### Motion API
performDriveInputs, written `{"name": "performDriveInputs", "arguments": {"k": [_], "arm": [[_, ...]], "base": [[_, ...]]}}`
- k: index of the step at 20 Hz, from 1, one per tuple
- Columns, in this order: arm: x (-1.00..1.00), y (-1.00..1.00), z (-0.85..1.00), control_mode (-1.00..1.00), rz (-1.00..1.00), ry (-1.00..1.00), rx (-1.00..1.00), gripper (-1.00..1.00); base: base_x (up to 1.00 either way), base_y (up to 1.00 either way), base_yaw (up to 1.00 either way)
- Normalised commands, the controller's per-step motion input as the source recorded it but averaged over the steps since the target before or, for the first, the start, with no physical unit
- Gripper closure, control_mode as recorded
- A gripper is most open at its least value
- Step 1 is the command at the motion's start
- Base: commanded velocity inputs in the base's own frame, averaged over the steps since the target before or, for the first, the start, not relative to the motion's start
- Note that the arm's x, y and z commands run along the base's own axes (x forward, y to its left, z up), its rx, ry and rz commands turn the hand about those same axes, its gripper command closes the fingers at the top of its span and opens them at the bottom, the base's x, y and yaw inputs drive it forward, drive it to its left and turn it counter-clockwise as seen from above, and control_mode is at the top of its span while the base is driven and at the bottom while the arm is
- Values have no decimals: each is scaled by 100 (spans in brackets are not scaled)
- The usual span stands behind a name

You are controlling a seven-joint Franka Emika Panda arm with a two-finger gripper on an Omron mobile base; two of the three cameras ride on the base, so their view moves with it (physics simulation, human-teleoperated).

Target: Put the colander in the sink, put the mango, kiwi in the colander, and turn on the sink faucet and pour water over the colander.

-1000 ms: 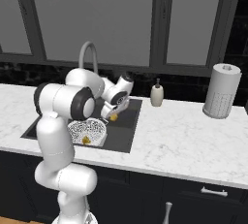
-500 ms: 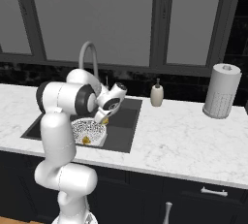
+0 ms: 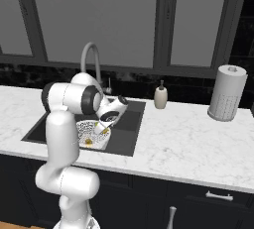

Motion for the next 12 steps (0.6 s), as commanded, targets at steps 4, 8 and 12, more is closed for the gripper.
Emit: {"name": "performDriveInputs", "arguments": {"k": [4,8,12], "arm": [[0,15,-52,-100,0,-12,4,100],[-16,36,-14,-100,0,-17,2,100],[-26,45,-1,-100,0,-22,1,-100]], "base": [[0,0,0],[0,0,0],[0,0,0]]}}
